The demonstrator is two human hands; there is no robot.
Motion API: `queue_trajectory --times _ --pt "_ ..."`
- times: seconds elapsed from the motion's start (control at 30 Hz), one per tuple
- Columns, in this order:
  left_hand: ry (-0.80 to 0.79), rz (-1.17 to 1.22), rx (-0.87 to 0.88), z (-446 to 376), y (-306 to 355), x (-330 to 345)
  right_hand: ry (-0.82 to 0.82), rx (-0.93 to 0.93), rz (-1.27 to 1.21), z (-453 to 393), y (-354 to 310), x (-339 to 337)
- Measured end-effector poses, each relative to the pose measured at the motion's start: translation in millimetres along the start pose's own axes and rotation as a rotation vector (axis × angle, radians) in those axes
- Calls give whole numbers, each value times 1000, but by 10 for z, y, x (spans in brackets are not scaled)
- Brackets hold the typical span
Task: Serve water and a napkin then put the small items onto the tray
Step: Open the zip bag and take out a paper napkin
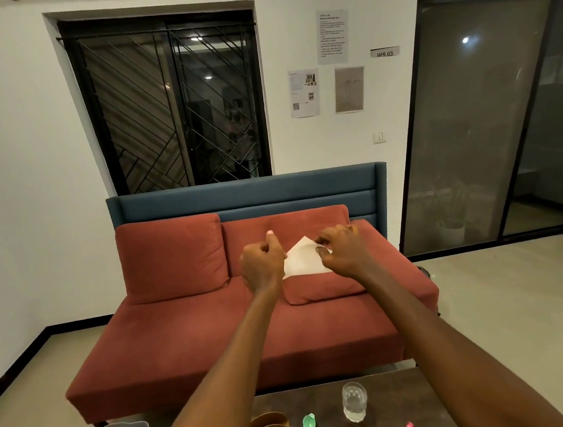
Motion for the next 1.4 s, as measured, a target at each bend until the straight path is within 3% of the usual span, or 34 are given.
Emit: queue_trajectory --times 0.03,0.1,0.17,0.23,0.37,0.57,0.8,0.97,1.1,1.23,1.4 --pt "70 -98 146 6 39 -59 -69 33 -46 -13 20 41" --pt "-99 -161 248 -31 1 45 -195 90 -134 -29 45 132" --pt "-402 -206 148 -76 -130 221 -302 109 -208 -31 31 208" --pt "-568 -237 53 -104 -298 296 -372 101 -264 -8 -18 261" --pt "-682 -153 -34 -107 -539 232 -403 107 -399 25 -67 292" --pt "-669 -104 -64 -111 -644 29 -650 176 -418 162 -79 540" --pt "-986 -300 -101 18 -919 -164 -667 221 -427 238 -105 711" --pt "-989 -237 -203 103 -1265 -313 -712 231 -368 328 -39 973" --pt "-962 -334 -248 133 -1634 -375 -777 237 -359 507 -16 1322" --pt "-801 -251 -308 136 -2087 -427 -743 272 -352 674 29 1789" --pt "-617 -356 -348 160 -2676 -489 -733 302 -315 832 67 2470"
Point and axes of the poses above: each hand's wrist, its own z-axis away from the middle knuckle, its own x-axis out of the palm, y = z × x, the point moved 6 cm from there along -z, towards the middle knuckle, and after that the axes turned 7 degrees about -y, right-handed, at the moved point
